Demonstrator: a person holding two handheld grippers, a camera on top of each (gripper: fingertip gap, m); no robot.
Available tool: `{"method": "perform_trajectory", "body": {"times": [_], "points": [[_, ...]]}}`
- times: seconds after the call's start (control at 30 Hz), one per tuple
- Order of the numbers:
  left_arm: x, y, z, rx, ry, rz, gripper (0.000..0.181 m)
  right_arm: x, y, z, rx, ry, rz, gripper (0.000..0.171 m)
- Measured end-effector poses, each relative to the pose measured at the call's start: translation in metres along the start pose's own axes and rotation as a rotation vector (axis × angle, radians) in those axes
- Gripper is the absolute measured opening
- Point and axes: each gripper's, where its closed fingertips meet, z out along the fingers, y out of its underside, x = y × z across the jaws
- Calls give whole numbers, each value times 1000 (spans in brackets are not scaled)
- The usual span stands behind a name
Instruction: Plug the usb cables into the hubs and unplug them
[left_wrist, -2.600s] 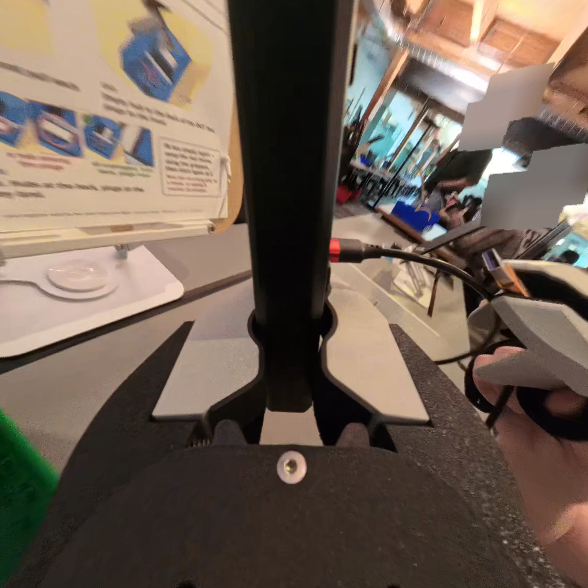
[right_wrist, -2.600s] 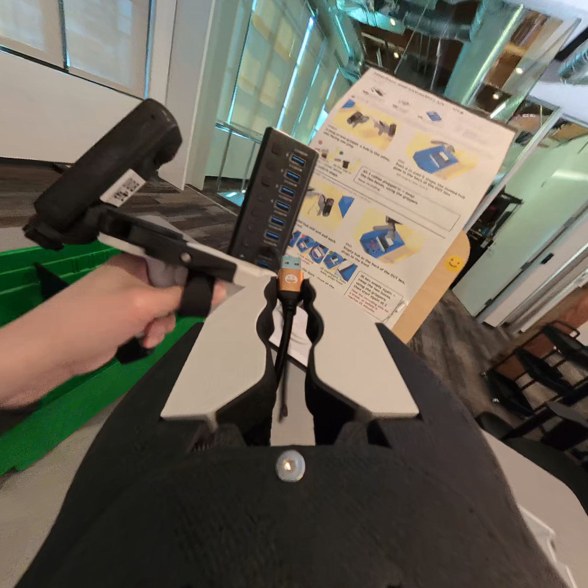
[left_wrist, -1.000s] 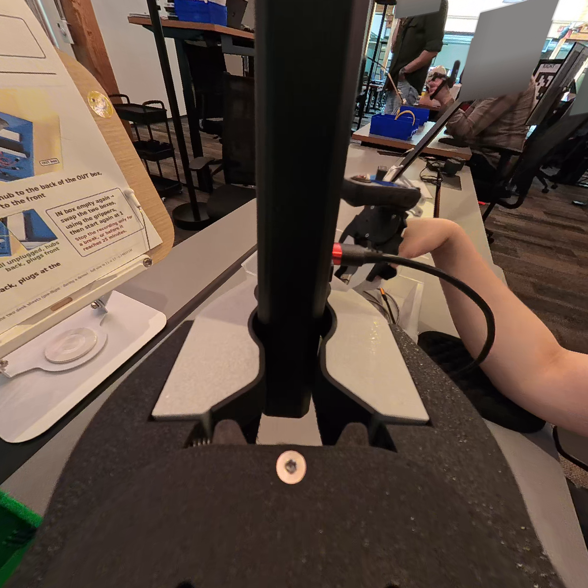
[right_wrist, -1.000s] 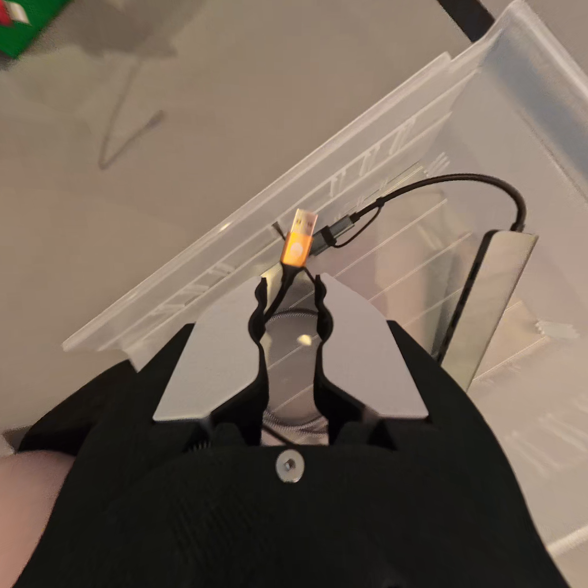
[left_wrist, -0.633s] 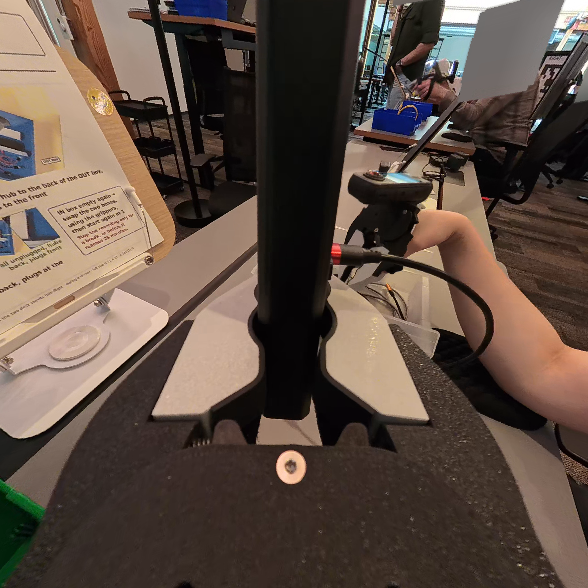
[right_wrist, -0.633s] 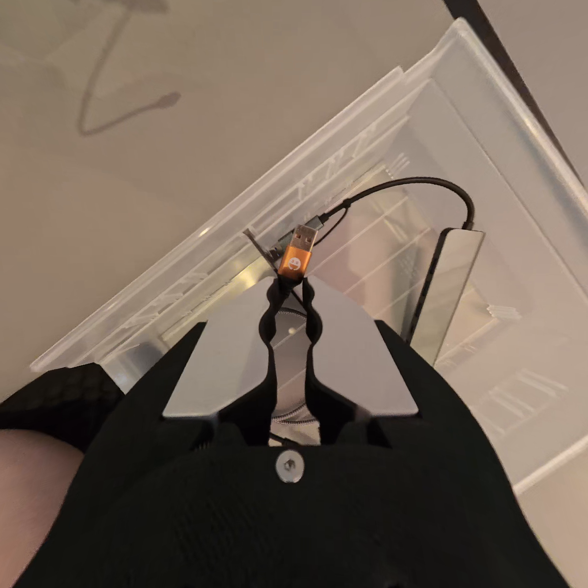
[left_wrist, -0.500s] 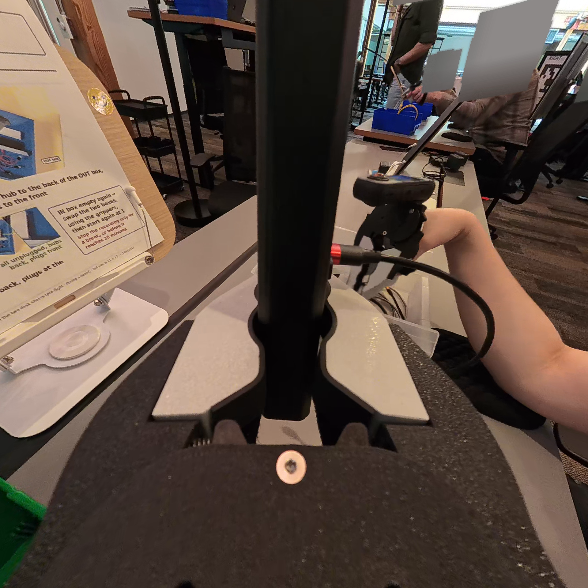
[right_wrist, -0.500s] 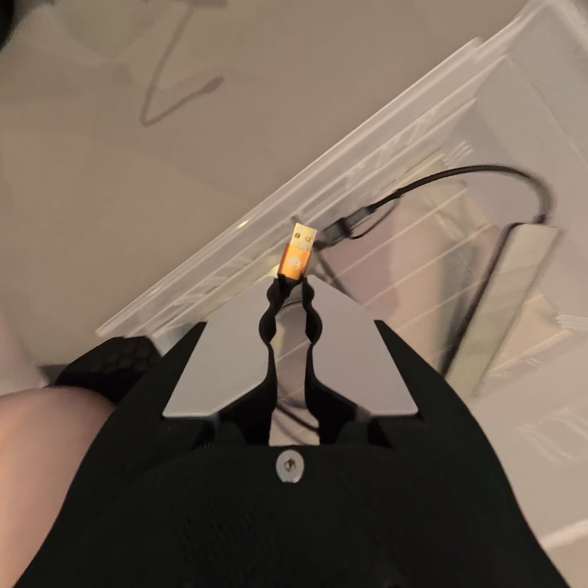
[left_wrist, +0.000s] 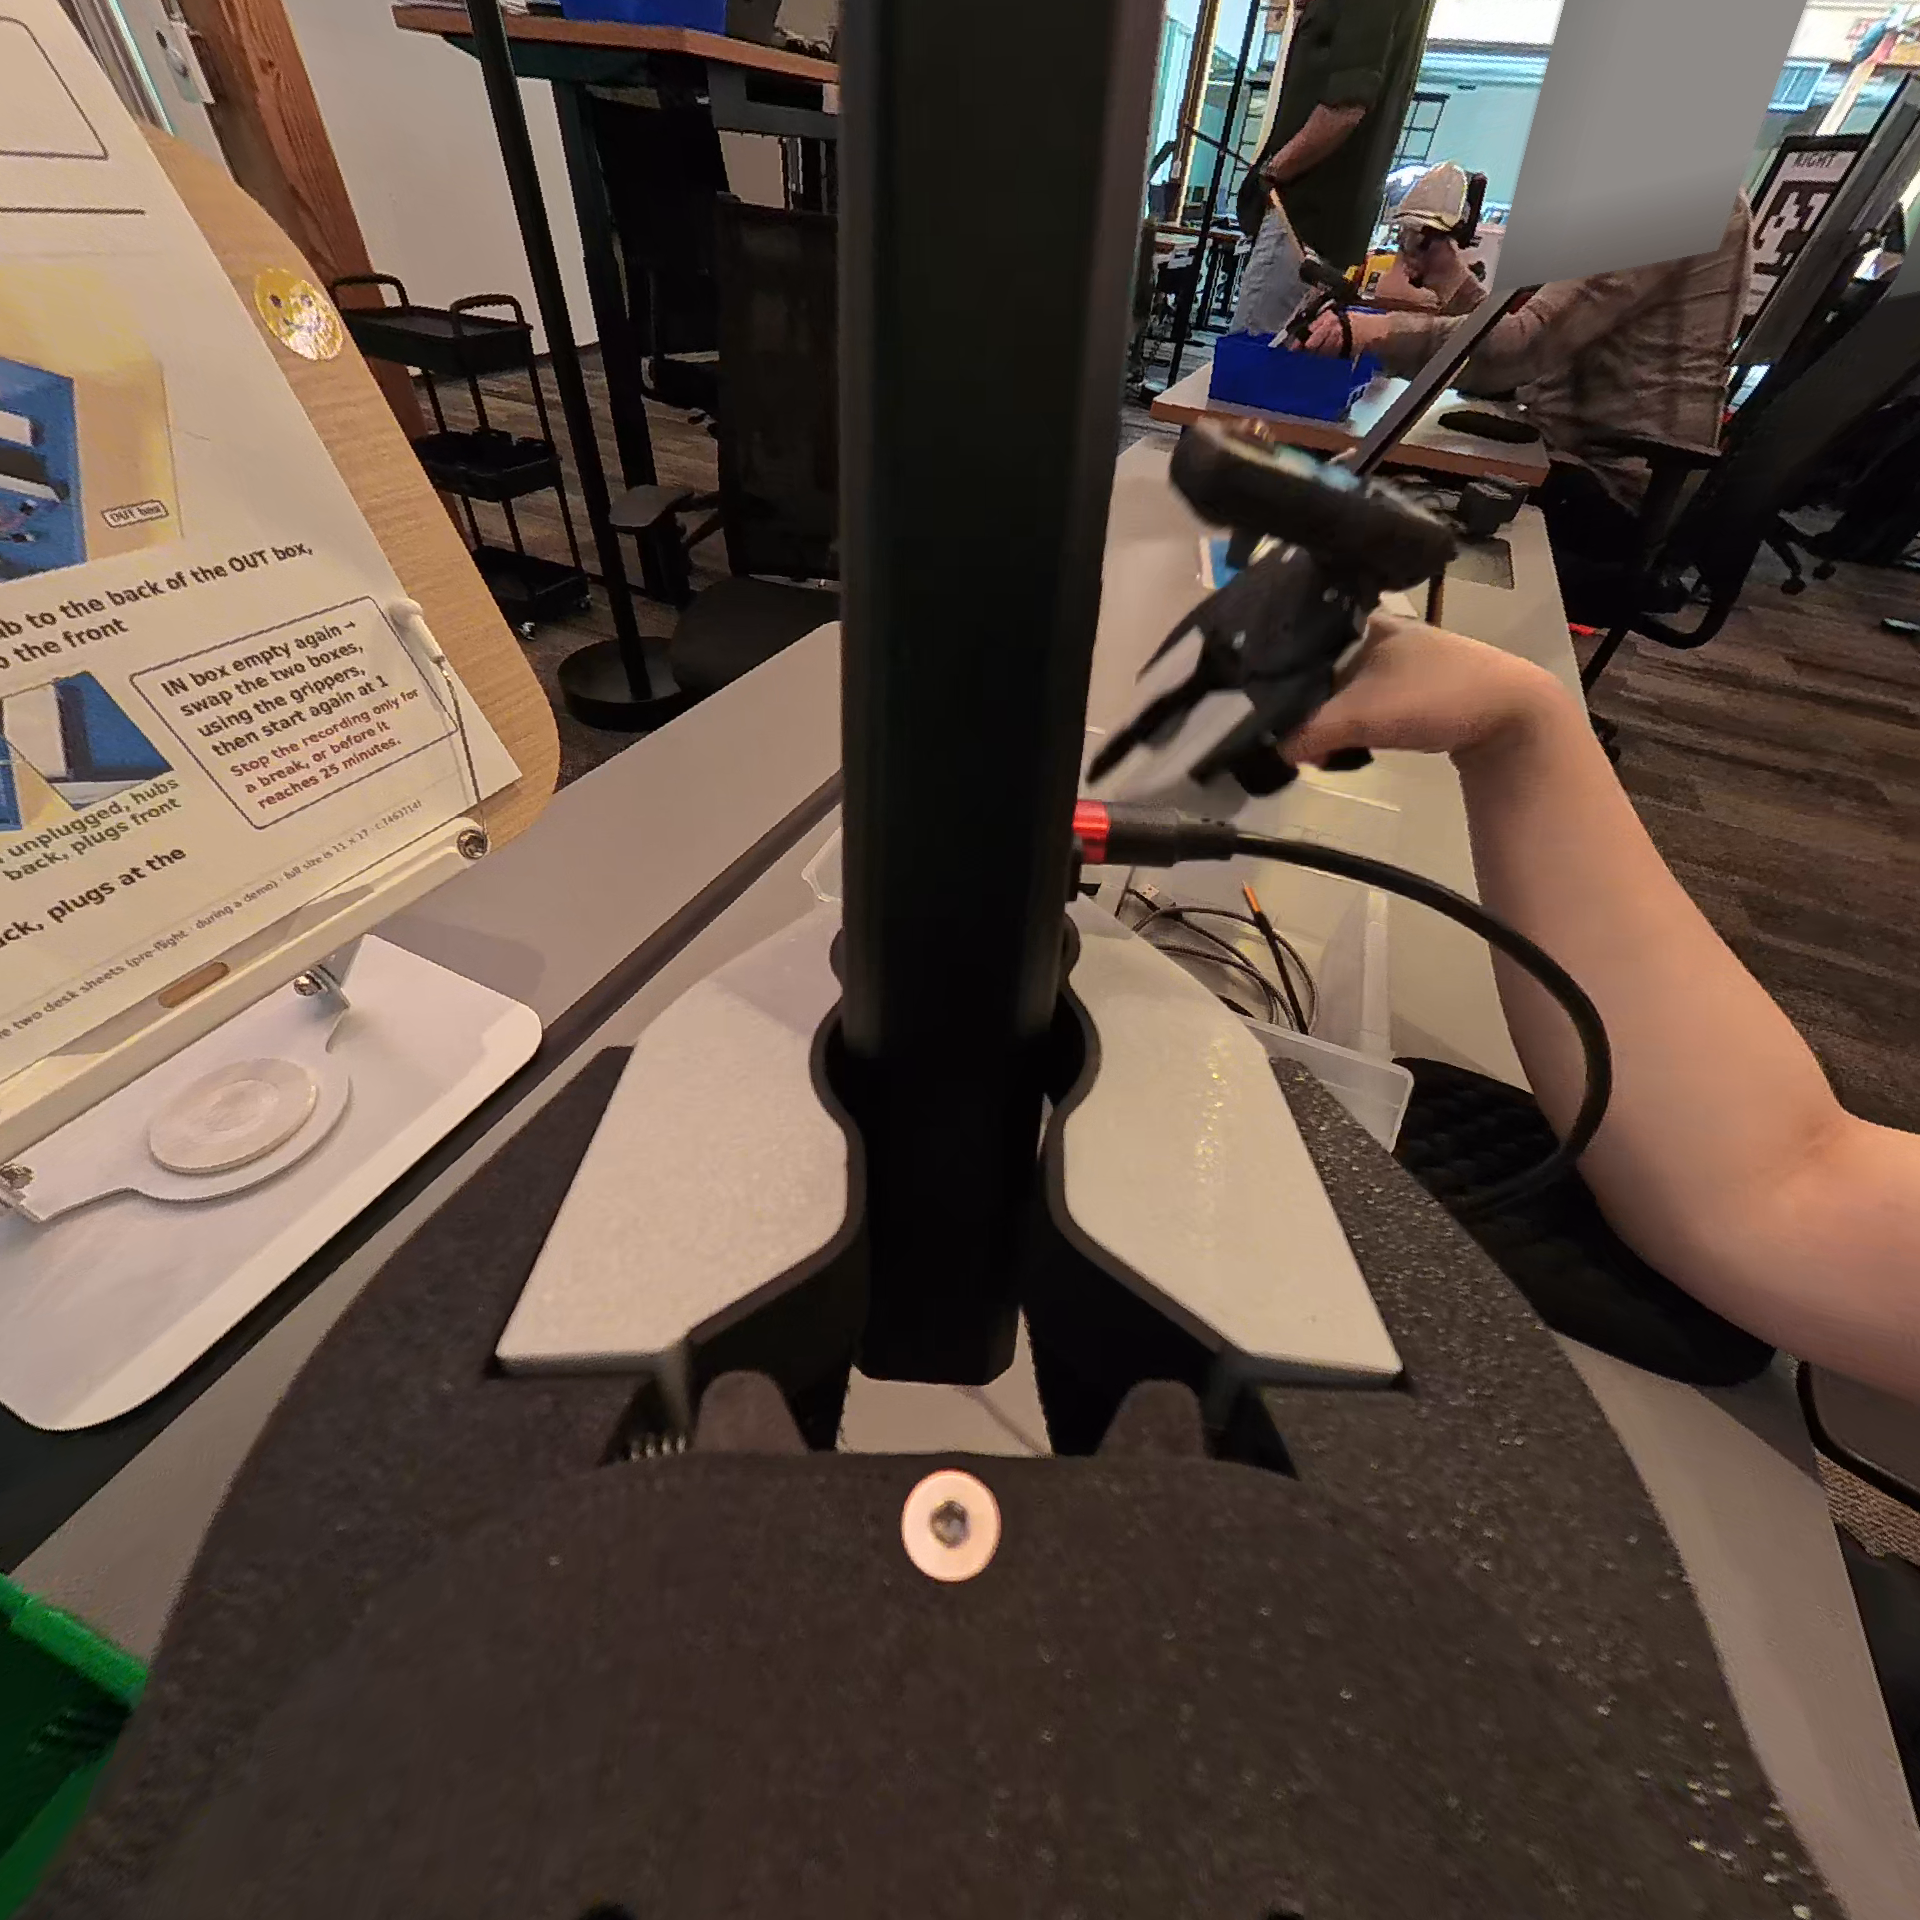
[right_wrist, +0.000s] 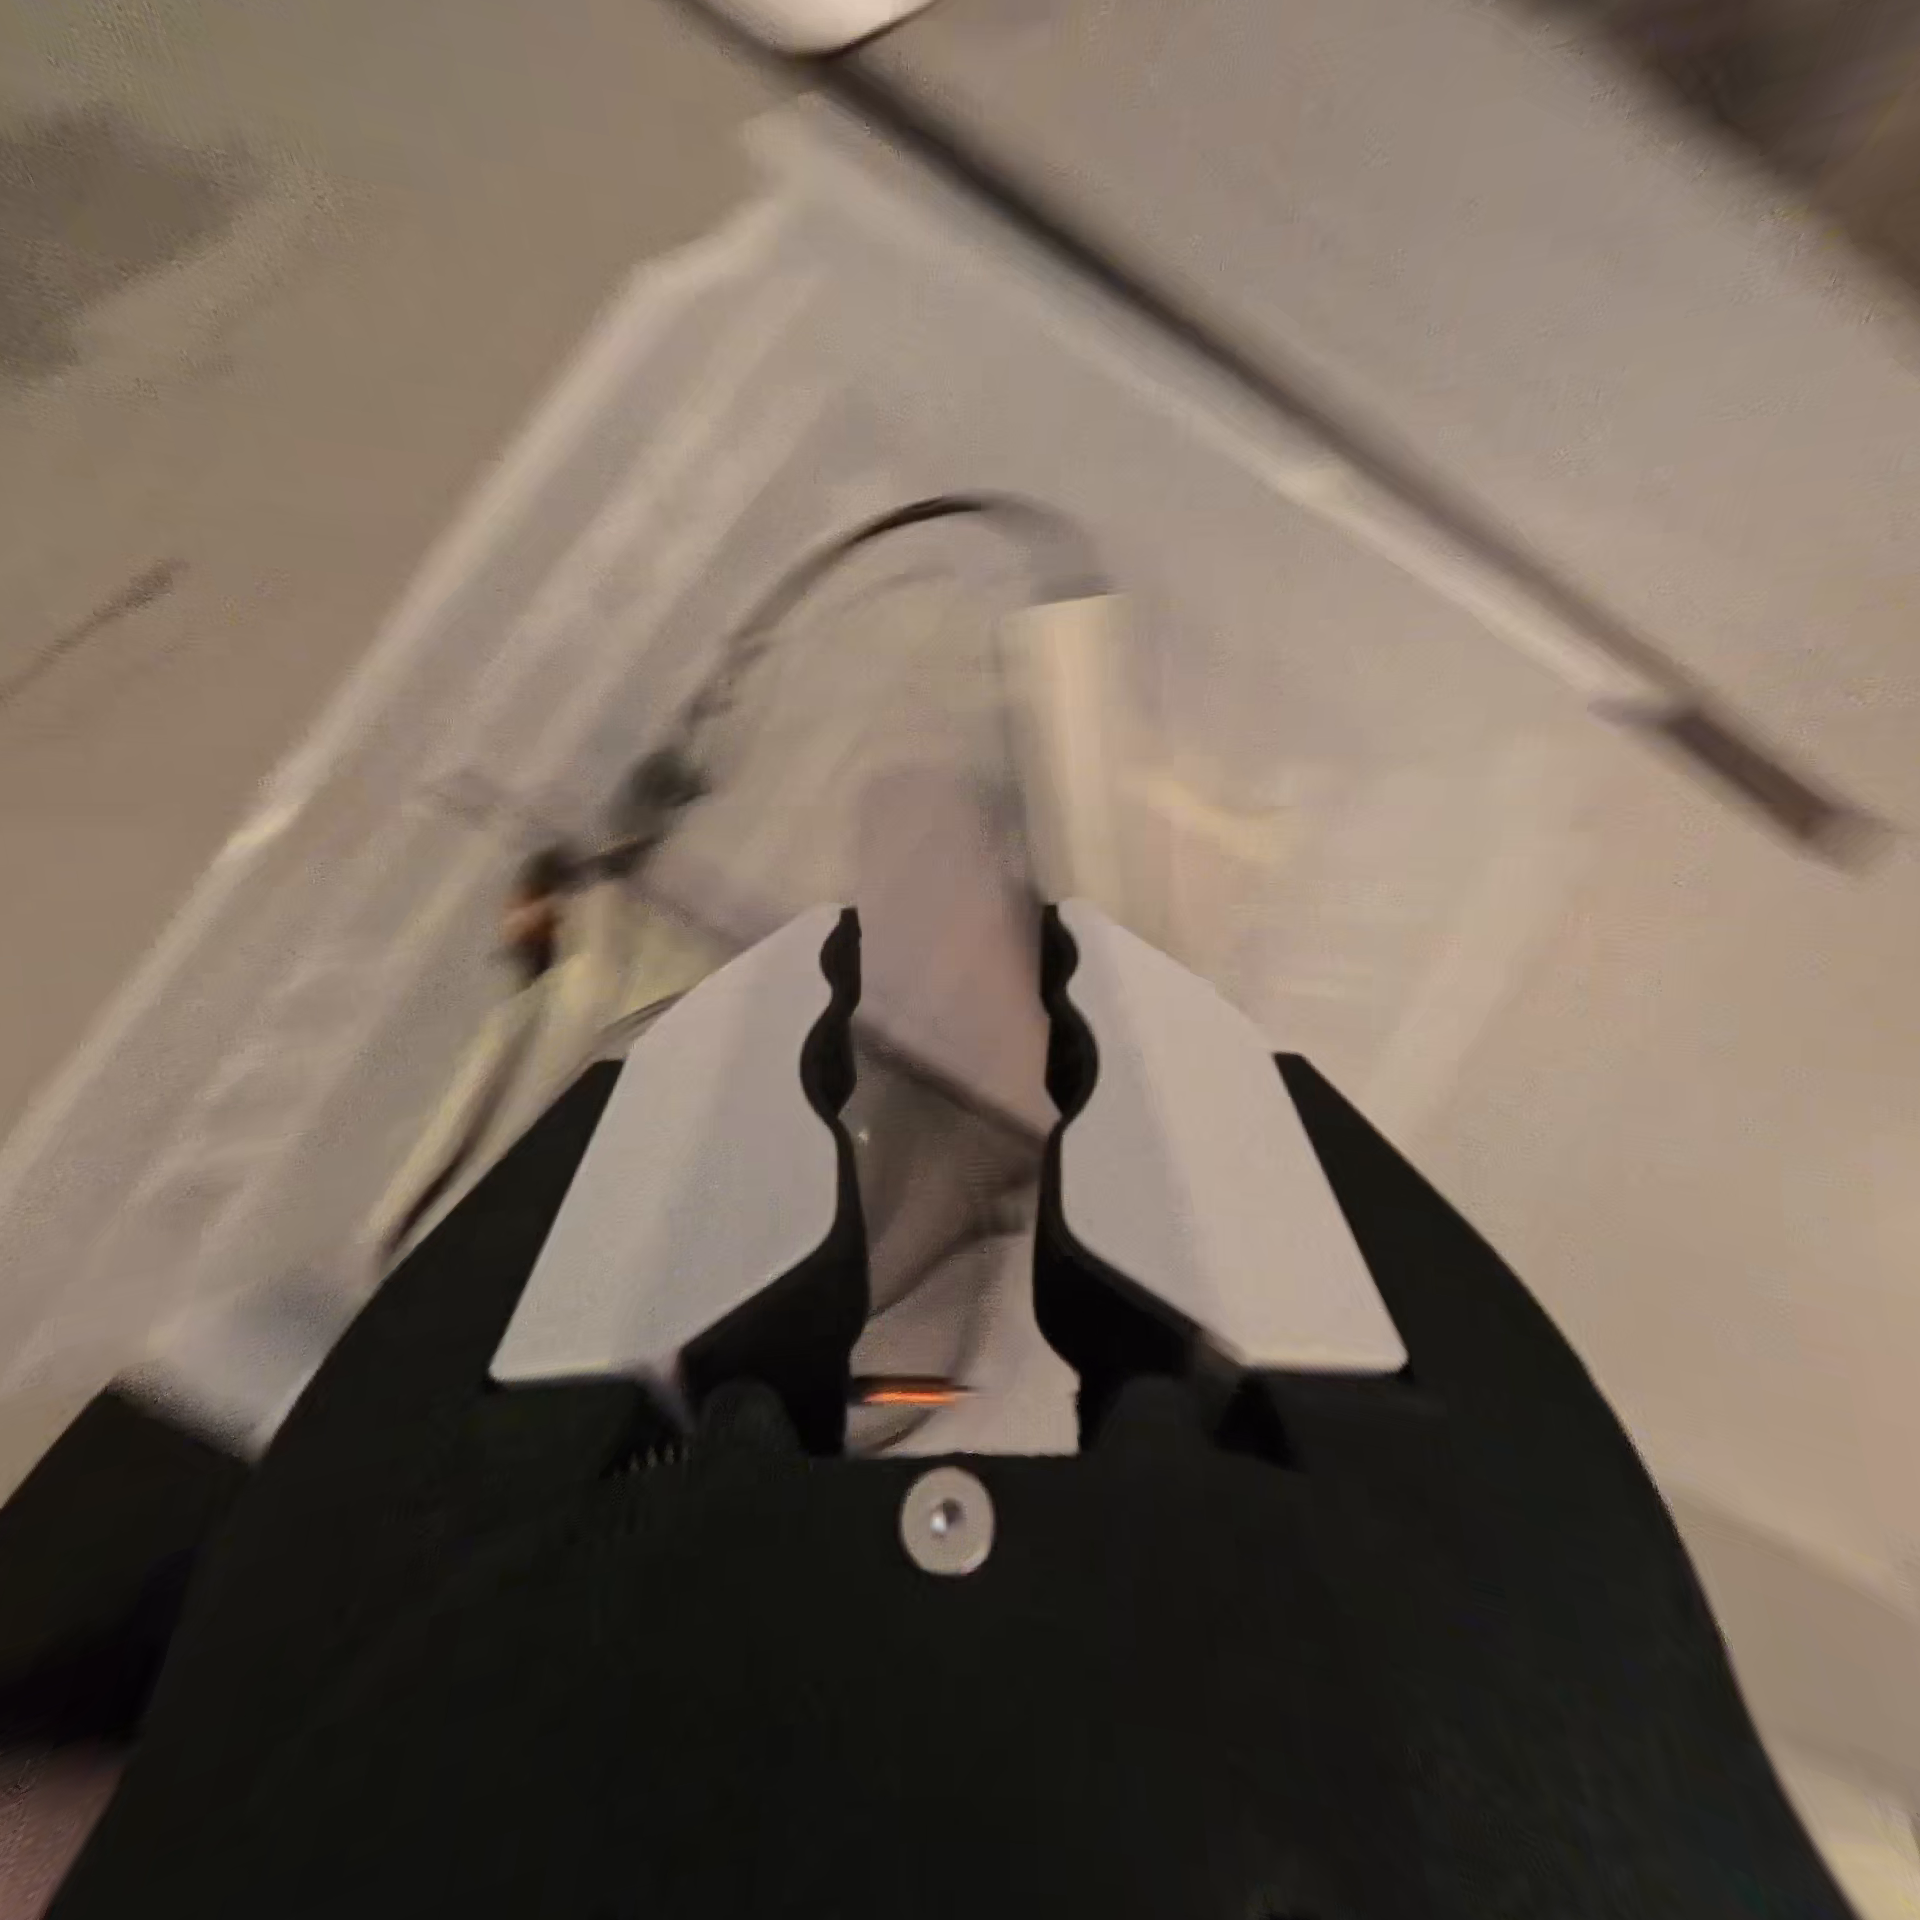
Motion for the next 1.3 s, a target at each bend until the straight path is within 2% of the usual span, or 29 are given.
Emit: {"method": "perform_trajectory", "body": {"times": [0.07, 0.13, 0.3, 0.37, 0.47, 0.67, 0.77, 0.87, 0.93, 1.0, 1.07, 1.13, 1.2, 1.23, 1.3], "points": [[1, -1, -1, 2, 0, 3, 30, 59, -2, -22, 111, 243, 182, 34], [1, -1, -1, 0, -4, 7, 30, 91, 13, -29, 143, 316, 371, 31], [1, 2, 1, -14, -3, 12, 31, 80, 60, 4, -51, 135, 567, 13], [2, 3, 3, -22, -3, 13, 30, 79, 66, 12, -81, 94, 633, 6], [3, 4, 4, -30, 0, 15, 30, 82, 69, 10, -83, 102, 740, 6], [7, 8, 8, -57, 5, 28, 30, 98, 76, 7, -76, 181, 773, 6], [8, 8, 13, -33, 35, -29, 31, 100, 76, 7, -83, 198, 756, 6], [12, 7, 15, 1, 117, -109, 31, 109, 71, -2, -67, 281, 747, 15], [10, 3, 14, 39, 131, -147, 31, 118, 54, -27, 18, 398, 717, 21], [10, -1, 13, 78, 147, -168, 30, 117, 13, -63, 201, 491, 624, 24], [13, -7, 11, 117, 174, -183, 30, 81, -55, -97, 497, 392, 486, 27], [20, -12, 10, 147, 210, -186, 30, 10, -124, -127, 825, 94, 354, 29], [30, -15, 11, 159, 241, -175, 30, -66, -168, -157, 1101, -256, 254, 35], [35, -16, 13, 163, 256, -163, 30, -96, -182, -165, 1168, -410, 229, 40], [47, -16, 16, 159, 280, -142, 30, -144, -195, -157, 1116, -649, 183, 58]]}}
